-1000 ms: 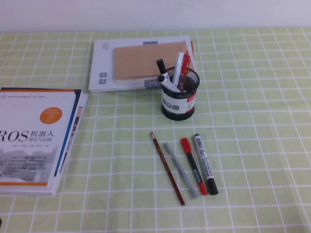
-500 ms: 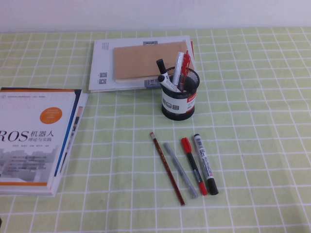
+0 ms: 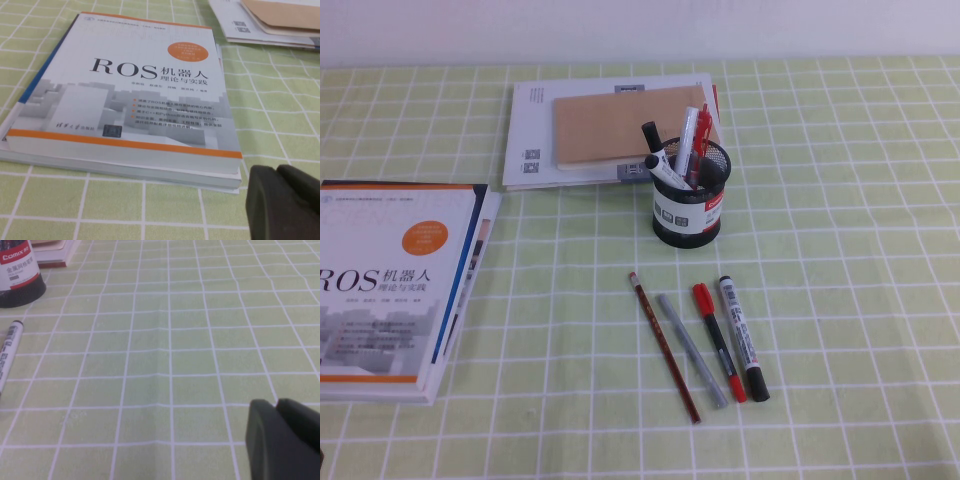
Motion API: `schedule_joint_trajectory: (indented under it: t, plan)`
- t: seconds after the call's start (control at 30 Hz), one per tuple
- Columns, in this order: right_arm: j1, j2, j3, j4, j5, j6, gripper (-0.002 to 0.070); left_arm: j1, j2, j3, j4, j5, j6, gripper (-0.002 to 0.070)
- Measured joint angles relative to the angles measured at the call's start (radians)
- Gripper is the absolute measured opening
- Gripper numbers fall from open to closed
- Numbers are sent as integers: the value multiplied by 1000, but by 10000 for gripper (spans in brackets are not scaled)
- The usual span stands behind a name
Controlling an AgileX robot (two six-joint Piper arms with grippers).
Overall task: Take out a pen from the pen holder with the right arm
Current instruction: 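Take a marker out of the pen holder and lay it on the table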
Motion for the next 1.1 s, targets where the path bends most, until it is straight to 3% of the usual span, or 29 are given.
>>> schedule_joint_trajectory:
  t: [0.53, 0.7, 0.87, 1.1]
  plan:
    - [0, 0, 0, 38, -10, 0, -12, 0, 0, 0, 0, 0, 0, -8]
    - [0, 0, 0, 247, -111, 0, -13, 0, 0, 0, 0, 0, 0, -8]
    - [0, 0, 0, 567, -237, 0, -12, 0, 0, 0, 0, 0, 0, -8]
    - [0, 0, 0, 664, -291, -15, -12, 0, 0, 0, 0, 0, 0, -8]
